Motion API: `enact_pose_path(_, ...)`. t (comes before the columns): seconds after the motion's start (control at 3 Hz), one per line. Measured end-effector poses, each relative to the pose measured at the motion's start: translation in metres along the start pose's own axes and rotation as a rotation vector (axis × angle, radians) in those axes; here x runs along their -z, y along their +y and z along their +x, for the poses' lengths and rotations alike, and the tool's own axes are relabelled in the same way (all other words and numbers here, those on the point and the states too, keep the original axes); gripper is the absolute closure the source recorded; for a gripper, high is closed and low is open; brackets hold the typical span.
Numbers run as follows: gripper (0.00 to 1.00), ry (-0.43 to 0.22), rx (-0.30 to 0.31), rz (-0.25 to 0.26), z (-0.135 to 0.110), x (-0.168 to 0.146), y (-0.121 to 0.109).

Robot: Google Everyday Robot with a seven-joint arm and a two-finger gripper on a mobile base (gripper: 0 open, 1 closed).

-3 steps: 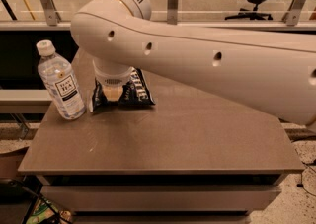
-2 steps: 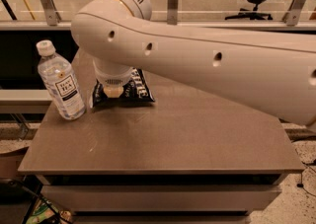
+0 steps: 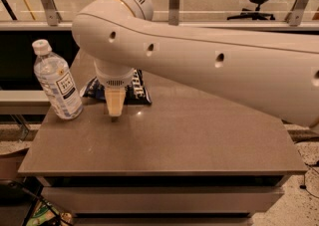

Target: Move blue chip bag near blue plastic bottle

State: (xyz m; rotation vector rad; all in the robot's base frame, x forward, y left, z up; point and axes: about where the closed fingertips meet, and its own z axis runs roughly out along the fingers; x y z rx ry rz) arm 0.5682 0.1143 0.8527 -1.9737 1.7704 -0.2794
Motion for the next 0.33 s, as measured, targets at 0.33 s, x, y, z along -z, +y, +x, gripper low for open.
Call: enact_pose_path(0.33, 0.00, 0.000, 0.000, 0.000, 0.0000, 0.0000, 0.0000)
